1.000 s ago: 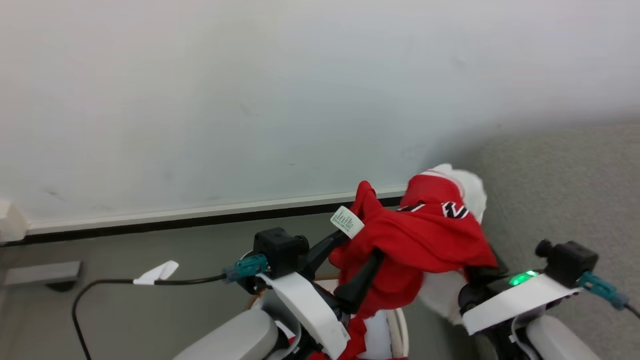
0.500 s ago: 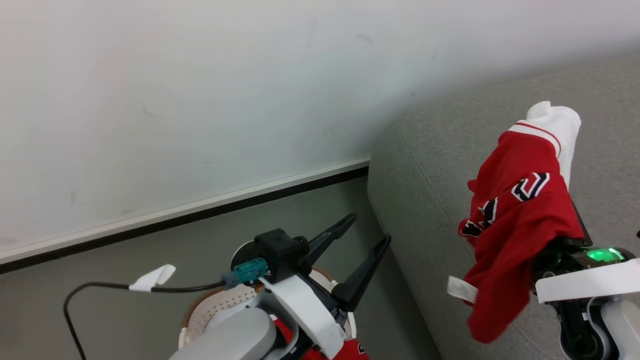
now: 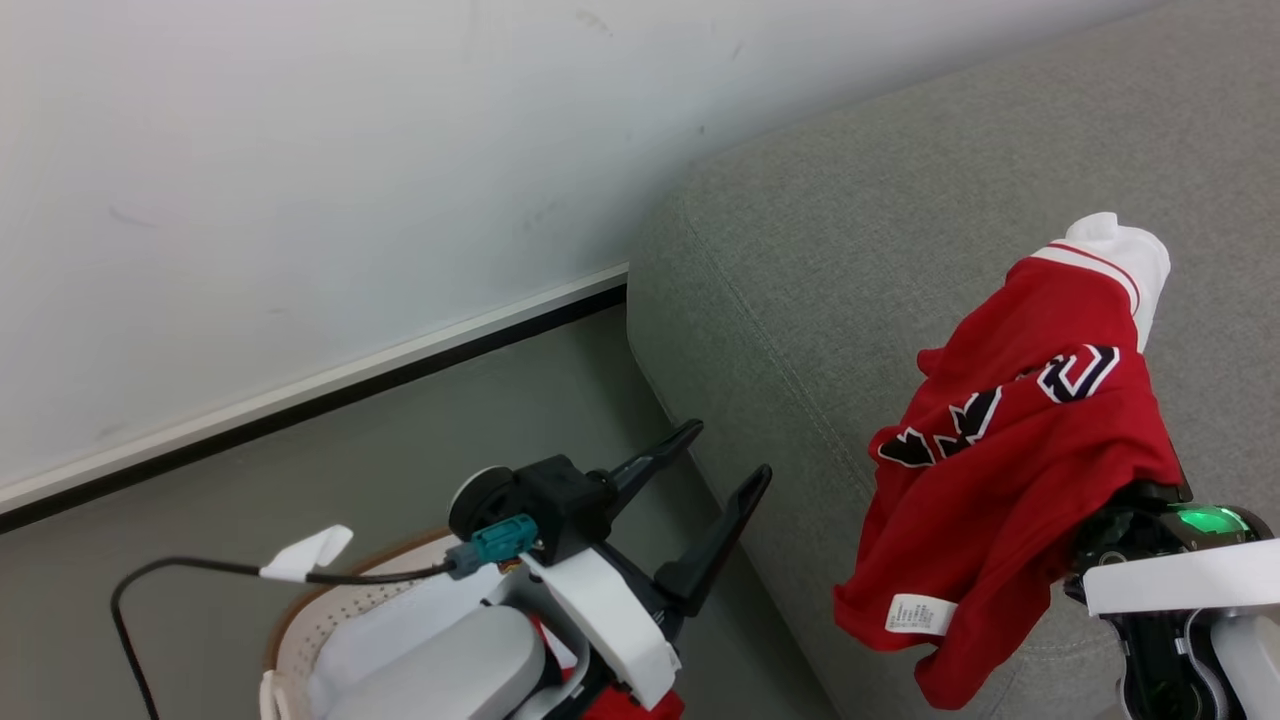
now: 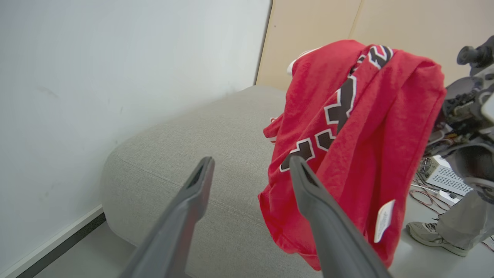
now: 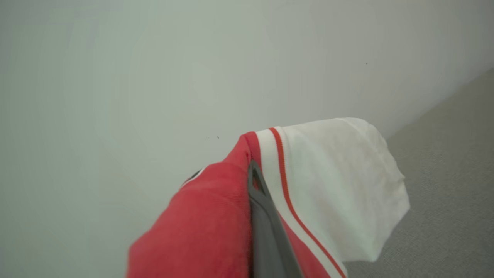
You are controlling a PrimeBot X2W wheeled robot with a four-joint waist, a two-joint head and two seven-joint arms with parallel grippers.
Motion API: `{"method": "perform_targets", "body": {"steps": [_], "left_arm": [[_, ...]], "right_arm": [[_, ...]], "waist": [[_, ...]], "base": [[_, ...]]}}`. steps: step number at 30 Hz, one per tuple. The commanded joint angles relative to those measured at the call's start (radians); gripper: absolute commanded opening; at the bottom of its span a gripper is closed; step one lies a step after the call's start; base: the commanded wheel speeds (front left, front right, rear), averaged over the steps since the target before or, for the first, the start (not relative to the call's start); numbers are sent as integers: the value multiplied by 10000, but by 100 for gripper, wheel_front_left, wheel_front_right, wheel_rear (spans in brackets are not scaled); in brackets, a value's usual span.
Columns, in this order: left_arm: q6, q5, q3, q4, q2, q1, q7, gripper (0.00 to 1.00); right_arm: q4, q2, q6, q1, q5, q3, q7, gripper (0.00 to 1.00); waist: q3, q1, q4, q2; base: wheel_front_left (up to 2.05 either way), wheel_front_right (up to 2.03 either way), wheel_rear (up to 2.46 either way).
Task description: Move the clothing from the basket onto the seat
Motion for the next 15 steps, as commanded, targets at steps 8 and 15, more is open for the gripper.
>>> {"method": "perform_targets", "body": {"steps": [8,15], "left_arm": [[38,434,-45,-119,273,-600,212,100],[29,667,-13,-519,626,-1249,636,100]], "right_arm": [[177,49,-18,-1161,431,-52,7,0],[707,-573,-18,-3445,1043,-782,271,0]], "waist": [[1069,-1,146,-1],[2628,-1,711,-1]], "base": [[0,0,0],[0,0,0]]}}
